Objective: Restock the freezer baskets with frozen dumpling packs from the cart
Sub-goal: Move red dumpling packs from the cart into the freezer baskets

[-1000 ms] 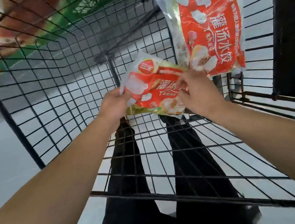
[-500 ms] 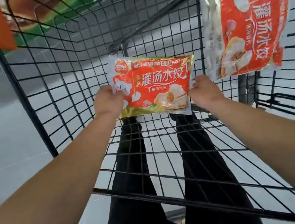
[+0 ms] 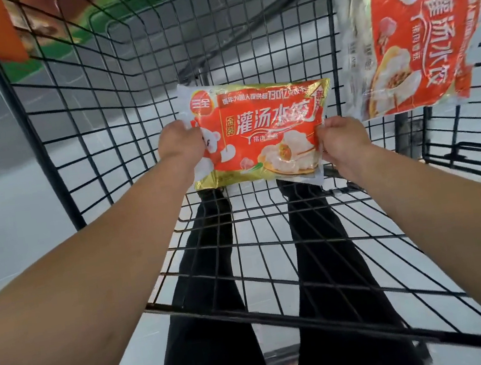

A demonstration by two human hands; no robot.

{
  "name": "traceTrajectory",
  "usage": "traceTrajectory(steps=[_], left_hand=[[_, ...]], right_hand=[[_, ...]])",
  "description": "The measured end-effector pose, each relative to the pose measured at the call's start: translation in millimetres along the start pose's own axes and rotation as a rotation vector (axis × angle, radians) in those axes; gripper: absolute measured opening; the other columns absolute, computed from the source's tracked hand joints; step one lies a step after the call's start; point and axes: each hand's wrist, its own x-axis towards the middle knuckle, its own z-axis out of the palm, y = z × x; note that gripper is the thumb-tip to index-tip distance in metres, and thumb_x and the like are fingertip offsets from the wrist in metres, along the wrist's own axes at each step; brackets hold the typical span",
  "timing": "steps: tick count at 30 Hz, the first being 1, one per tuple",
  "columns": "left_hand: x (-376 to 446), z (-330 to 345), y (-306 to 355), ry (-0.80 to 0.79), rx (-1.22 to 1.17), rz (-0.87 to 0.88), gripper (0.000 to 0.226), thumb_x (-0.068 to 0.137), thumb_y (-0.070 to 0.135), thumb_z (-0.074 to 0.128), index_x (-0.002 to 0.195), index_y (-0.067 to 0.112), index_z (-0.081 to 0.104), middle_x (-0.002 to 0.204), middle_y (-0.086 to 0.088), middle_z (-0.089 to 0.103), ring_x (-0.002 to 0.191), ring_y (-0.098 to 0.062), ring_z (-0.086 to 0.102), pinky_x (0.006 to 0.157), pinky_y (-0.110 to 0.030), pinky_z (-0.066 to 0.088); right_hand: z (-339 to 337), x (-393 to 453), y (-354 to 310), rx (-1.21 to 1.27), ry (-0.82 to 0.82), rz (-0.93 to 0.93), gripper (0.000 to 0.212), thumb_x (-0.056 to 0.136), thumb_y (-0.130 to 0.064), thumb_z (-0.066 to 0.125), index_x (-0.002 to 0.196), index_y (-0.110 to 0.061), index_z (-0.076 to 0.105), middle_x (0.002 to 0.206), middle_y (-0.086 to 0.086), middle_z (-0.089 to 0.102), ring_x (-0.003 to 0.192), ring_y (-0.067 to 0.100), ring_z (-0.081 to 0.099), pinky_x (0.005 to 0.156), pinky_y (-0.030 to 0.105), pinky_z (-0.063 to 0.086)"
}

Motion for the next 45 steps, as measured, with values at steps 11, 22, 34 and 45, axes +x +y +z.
traceTrajectory(steps=[11,22,34,45], left_hand=[[-110,-71,-12,-0.156,-0.128,0.238,0.021,0.079,0.03,0.063,0.079,0.01,0.069,0.092,-0.019,0.074,0.087,-0.039,0.073,0.08,-0.06,0.057],[-220,-203,-11,-0.185,-0.276,0.443,0.007,0.083,0.012,0.066,0.083,0.01,0.073,0.091,-0.016,0.077,0.091,-0.039,0.073,0.087,-0.063,0.055],[-310,-271,-83,-0.034,-0.459,0.565,0.012,0.09,0.001,0.063,0.085,0.006,0.073,0.09,-0.013,0.077,0.077,-0.026,0.076,0.066,-0.037,0.062],[-367,-336,-136,0.135,-0.629,0.627,0.012,0.094,0.005,0.061,0.096,0.0,0.072,0.094,-0.012,0.077,0.084,-0.028,0.076,0.075,-0.043,0.062]], right_hand=[[-54,-149,-27,-0.029,0.249,-0.239,0.025,0.092,-0.011,0.052,0.105,0.004,0.068,0.105,0.022,0.07,0.096,0.032,0.065,0.09,0.045,0.053],[-57,-320,-24,0.2,0.274,-0.421,0.021,0.097,-0.014,0.054,0.084,-0.007,0.068,0.092,0.007,0.071,0.081,0.018,0.064,0.074,0.034,0.055],[-50,-412,-11,0.229,0.115,-0.627,0.017,0.091,-0.007,0.058,0.078,-0.013,0.067,0.091,0.008,0.073,0.094,0.028,0.069,0.09,0.052,0.056],[-11,-486,-24,0.099,-0.047,-0.824,0.02,0.098,-0.01,0.053,0.086,-0.013,0.068,0.093,0.005,0.074,0.091,0.024,0.07,0.086,0.046,0.058]])
